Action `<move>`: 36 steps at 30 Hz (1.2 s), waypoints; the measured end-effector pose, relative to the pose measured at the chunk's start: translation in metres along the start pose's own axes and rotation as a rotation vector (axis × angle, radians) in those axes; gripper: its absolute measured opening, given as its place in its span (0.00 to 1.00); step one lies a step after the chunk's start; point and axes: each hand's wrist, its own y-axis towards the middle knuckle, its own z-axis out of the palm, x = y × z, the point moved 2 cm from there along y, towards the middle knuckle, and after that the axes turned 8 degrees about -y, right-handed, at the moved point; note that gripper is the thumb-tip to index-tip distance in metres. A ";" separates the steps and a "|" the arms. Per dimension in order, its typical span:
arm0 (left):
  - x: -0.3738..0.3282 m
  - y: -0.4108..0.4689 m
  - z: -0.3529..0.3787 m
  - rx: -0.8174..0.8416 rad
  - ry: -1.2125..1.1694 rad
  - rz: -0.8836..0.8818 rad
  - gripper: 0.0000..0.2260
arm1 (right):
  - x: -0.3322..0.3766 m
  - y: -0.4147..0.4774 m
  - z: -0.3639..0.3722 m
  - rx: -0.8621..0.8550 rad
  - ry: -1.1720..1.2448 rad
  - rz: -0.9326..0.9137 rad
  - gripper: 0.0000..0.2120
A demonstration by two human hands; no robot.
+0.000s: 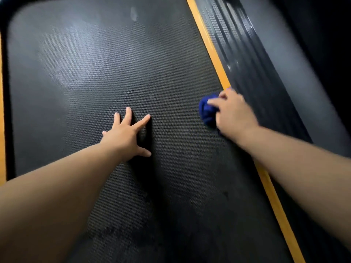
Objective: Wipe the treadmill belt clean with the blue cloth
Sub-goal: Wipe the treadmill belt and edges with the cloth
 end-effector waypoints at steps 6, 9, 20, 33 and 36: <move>0.002 0.001 0.004 -0.020 -0.004 -0.014 0.51 | 0.015 -0.043 0.020 0.101 -0.115 -0.008 0.17; 0.000 -0.002 0.001 -0.029 -0.007 -0.033 0.51 | 0.017 -0.066 0.016 0.227 0.006 -0.144 0.17; 0.010 -0.023 0.007 -0.129 0.122 -0.015 0.49 | 0.025 -0.105 0.027 0.169 -0.010 -0.252 0.14; 0.040 -0.052 0.029 -0.050 -0.027 -0.221 0.52 | 0.057 -0.088 0.047 0.069 0.002 -0.252 0.17; 0.043 -0.054 0.031 -0.057 -0.037 -0.210 0.52 | 0.077 -0.137 0.056 0.200 0.106 -0.455 0.21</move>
